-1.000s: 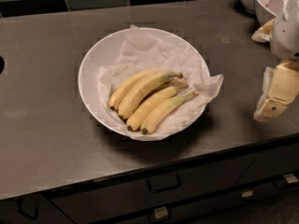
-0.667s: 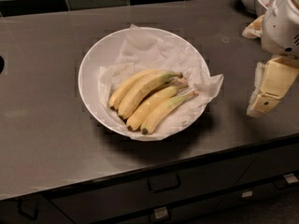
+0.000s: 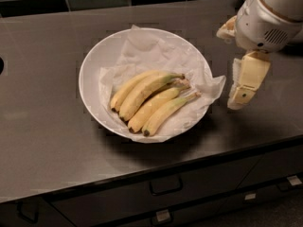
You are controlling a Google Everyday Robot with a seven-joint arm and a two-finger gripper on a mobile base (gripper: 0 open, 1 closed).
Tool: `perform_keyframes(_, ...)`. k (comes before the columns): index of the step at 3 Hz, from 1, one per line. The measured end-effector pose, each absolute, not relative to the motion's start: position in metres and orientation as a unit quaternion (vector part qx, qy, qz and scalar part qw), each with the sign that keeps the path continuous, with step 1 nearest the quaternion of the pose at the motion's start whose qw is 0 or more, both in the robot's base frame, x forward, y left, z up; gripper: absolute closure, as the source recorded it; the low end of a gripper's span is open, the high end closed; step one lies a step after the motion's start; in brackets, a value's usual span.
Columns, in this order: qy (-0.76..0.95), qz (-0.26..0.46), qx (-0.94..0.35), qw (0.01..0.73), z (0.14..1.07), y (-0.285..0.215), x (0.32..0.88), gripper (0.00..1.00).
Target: Pick banana from white bowl
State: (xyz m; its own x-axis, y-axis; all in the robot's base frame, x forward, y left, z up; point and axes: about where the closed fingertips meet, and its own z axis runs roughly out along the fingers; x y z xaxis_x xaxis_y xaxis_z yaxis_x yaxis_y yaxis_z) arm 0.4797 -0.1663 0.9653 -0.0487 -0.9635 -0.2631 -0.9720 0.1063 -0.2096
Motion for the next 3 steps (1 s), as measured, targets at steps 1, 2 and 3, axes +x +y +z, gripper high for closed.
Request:
perform_keyframes(1, 0.699, 0.038, -0.694, 0.17, 0.954, -0.145, 0.493, 0.0)
perform_keyframes(2, 0.699, 0.038, -0.694, 0.17, 0.954, -0.145, 0.493, 0.0)
perform_keyframes(3, 0.675, 0.045, -0.717, 0.167, 0.952, -0.122, 0.499, 0.0)
